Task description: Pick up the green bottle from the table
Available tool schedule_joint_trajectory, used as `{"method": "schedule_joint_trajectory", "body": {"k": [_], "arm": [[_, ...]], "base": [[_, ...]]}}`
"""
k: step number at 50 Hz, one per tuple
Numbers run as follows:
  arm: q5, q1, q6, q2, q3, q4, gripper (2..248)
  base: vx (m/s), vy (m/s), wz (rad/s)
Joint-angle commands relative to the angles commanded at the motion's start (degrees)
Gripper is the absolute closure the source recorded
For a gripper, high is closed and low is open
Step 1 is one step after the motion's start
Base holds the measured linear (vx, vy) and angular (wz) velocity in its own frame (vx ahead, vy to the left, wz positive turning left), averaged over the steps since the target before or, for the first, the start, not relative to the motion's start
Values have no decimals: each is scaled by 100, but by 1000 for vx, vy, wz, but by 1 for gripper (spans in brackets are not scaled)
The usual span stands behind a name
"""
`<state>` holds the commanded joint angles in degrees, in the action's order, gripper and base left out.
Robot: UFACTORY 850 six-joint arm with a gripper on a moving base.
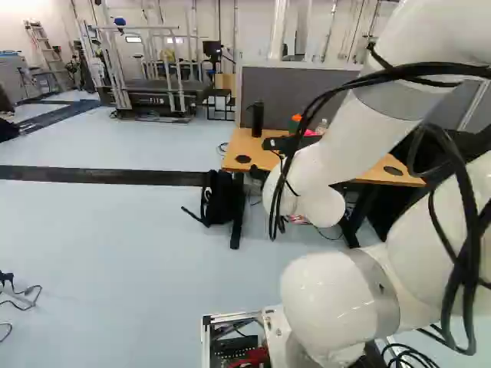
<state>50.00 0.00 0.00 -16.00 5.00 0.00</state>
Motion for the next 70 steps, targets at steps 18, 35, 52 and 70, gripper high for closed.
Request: {"method": "schedule_joint_trajectory", "body": {"k": [18, 35, 52, 70], "arm": [[0, 0, 0, 0, 0, 0, 3], [0, 0, 0, 0, 0, 0, 3], [0, 0, 0, 0, 0, 0, 3], [0, 0, 0, 545, 473, 0, 3]], "base": [[169, -10, -29], [278, 0, -38], [288, 0, -38], [146, 1, -9]]}}
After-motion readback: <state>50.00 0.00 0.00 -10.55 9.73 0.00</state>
